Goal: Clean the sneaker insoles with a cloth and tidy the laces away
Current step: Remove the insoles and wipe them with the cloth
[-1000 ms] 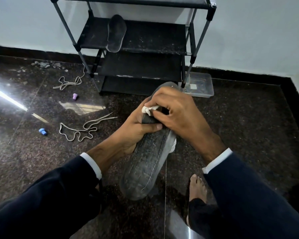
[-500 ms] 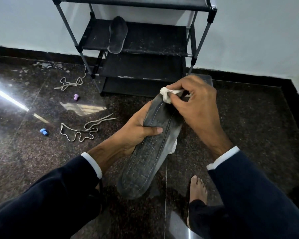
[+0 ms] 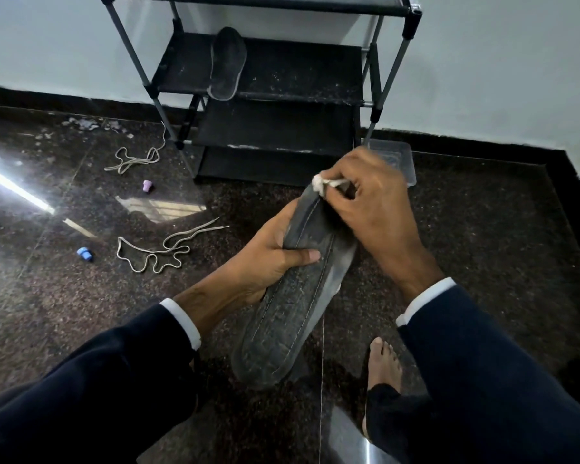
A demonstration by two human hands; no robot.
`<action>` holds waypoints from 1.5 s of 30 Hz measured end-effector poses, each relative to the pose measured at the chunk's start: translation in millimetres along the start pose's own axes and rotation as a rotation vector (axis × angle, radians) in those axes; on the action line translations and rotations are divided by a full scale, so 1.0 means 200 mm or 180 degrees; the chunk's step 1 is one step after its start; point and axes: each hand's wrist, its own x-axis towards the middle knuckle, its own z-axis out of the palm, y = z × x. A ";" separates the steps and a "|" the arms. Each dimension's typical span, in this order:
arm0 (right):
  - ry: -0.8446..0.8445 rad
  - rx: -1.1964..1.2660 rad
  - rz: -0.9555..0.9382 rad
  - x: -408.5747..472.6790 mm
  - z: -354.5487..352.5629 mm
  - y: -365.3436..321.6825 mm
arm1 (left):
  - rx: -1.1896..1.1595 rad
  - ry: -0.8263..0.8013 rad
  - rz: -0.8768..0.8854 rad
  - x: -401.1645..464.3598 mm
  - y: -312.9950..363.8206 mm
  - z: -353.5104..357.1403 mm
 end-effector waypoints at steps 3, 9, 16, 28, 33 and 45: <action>0.0287 0.0261 0.0247 0.02 -0.04 0.02 | 0.0012 0.0038 -0.0005 0.00 0.00 0.01; -0.0635 0.0725 -0.0529 -0.03 0.00 -0.10 | -0.0015 0.0260 0.0035 0.02 0.01 -0.01; -0.0121 0.0177 -0.0355 -0.01 0.00 -0.06 | -0.0010 -0.0002 0.0049 0.01 0.04 -0.03; 0.0501 0.0918 0.0733 0.03 -0.14 0.02 | -0.0050 0.0132 0.0144 0.02 0.02 -0.05; -0.1165 0.0405 -0.0507 -0.02 -0.03 -0.05 | -0.0141 0.0334 0.0324 0.04 0.01 -0.05; 0.0078 0.0439 0.0329 0.00 -0.09 0.05 | -0.0182 0.0560 0.0564 0.04 0.02 -0.07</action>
